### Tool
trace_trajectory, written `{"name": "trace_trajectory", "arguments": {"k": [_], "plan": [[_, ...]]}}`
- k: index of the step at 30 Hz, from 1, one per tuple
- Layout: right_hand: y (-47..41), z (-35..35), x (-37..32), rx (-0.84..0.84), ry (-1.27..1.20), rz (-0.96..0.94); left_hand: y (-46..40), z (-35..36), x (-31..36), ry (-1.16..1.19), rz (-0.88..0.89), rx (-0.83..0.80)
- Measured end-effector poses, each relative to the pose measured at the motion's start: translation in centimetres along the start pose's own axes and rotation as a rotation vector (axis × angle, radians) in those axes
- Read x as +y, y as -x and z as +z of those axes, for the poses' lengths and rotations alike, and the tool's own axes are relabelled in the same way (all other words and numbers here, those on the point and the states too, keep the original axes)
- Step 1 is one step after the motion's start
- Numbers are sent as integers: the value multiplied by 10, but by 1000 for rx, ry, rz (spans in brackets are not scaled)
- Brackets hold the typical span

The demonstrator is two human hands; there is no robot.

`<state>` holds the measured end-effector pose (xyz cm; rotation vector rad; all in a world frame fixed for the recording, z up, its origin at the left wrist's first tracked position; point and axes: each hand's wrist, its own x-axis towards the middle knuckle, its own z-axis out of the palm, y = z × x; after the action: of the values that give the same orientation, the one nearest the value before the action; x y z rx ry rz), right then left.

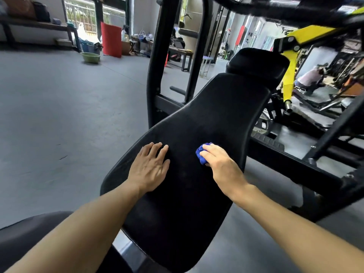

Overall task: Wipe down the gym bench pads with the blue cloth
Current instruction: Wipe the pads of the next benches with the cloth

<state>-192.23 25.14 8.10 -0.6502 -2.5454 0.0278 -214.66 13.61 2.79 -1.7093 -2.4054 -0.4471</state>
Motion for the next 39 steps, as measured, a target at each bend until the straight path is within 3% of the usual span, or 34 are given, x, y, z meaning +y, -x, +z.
{"name": "trace_trajectory", "arguments": {"k": [4,10,15,20,26,30,39], "plan": [[-4,29,-42,70,-30,131,42,-12,0,-9,57,-119],[50,51,-75,-49,-49,-203,81,-33,-7,-65,148,-390],[104,3,-43,-87,34,-222,90,-42,-3,-46,164,-469],[102,-13,-31,26,35,-20,88,-54,4,-67,178,-443],[83,-26,-37,104,32,-120,81,-65,27,-71,188,-399],[76,-53,0,130,67,-119,65,-69,57,-18,188,-340],[44,-89,99,150,207,-126,-5,-26,113,59,272,-9]]}}
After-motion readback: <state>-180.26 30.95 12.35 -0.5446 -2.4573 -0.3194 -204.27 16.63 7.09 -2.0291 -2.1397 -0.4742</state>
